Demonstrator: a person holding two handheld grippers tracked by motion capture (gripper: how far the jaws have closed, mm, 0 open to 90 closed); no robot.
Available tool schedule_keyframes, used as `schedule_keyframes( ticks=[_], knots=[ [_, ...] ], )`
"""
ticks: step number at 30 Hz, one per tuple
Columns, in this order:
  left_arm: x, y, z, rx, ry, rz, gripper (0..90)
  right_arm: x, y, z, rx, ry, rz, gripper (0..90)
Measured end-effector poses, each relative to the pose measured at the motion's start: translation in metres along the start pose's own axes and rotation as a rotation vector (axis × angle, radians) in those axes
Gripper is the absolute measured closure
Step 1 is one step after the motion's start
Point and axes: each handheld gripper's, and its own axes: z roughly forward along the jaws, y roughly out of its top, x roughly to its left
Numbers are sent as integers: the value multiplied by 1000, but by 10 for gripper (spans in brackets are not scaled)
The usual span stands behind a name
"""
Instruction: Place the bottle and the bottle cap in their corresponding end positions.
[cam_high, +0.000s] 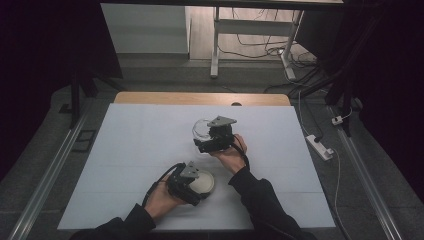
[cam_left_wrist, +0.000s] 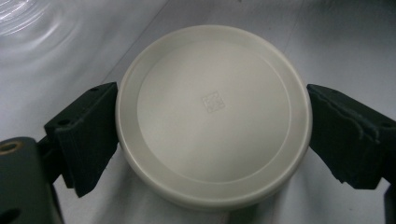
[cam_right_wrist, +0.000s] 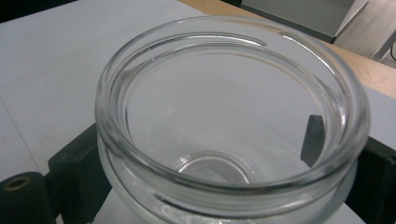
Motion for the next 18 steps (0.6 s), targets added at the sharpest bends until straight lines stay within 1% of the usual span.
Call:
schedule_keyframes(
  ticks=[7, 14, 15, 18],
  knots=[
    [0, 0, 2, 11, 4, -1, 82, 0, -3, 7, 6, -3, -1, 62],
    [1, -2, 6, 26, 9, -7, 82, 0, -4, 9, 5, 0, -1, 61],
    [2, -2, 6, 35, 8, 1, 82, 0, -4, 10, 5, 1, -2, 61],
    [1, -2, 6, 39, 11, 5, 82, 1, -5, 11, 7, 7, -5, 61]
  ],
)
